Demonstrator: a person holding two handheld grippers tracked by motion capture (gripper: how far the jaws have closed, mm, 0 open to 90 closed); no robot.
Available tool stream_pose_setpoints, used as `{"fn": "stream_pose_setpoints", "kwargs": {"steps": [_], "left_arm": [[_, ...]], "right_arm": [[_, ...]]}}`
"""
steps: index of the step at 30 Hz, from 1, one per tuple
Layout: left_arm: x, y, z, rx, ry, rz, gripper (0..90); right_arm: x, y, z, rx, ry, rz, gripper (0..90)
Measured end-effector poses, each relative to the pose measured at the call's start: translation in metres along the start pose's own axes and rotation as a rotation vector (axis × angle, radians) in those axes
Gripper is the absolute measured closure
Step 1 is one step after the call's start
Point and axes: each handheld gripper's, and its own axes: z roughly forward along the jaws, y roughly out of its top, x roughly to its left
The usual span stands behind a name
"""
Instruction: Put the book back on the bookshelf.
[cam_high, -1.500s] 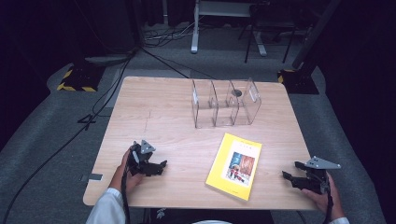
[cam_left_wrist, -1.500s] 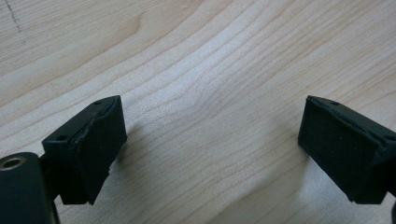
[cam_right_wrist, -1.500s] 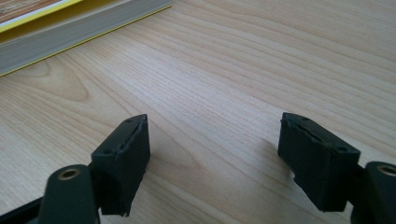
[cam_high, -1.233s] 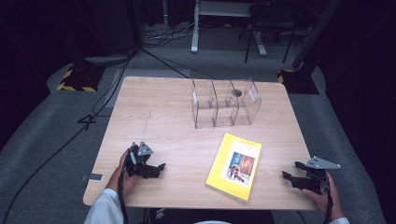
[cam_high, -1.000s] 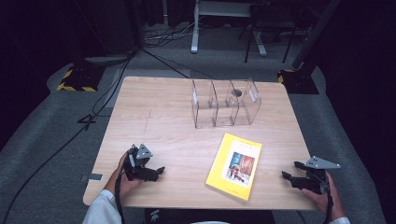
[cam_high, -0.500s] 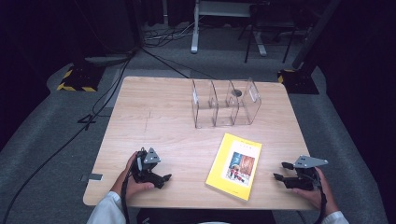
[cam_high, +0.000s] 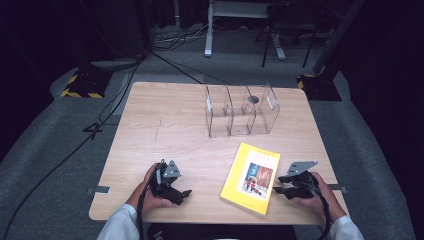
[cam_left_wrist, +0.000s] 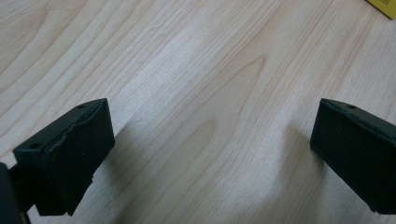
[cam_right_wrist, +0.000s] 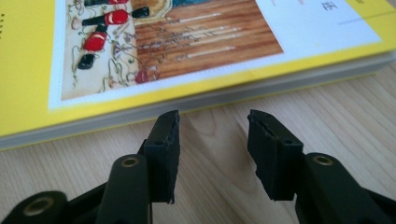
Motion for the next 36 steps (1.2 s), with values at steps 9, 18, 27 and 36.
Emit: {"fn": "stream_pose_setpoints", "kwargs": {"steps": [9, 18, 27, 36], "left_arm": [[-0.010, 0.010, 0.009, -0.003, -0.031, 0.036, 0.3], [-0.028, 0.024, 0.022, -0.008, -0.076, 0.083, 0.6], [-0.036, 0.030, 0.028, -0.006, -0.102, 0.110, 0.6], [-0.036, 0.030, 0.028, -0.006, -0.102, 0.111, 0.7]], "right_arm": [[0.001, 0.013, 0.002, 0.076, 0.032, -0.039, 64.3], [0.002, 0.017, 0.004, -0.003, 0.053, -0.034, 62.3], [0.005, 0.021, -0.007, -0.126, 0.045, -0.018, 60.3], [0.013, 0.018, 0.003, 0.044, 0.052, -0.056, 54.2]]}}
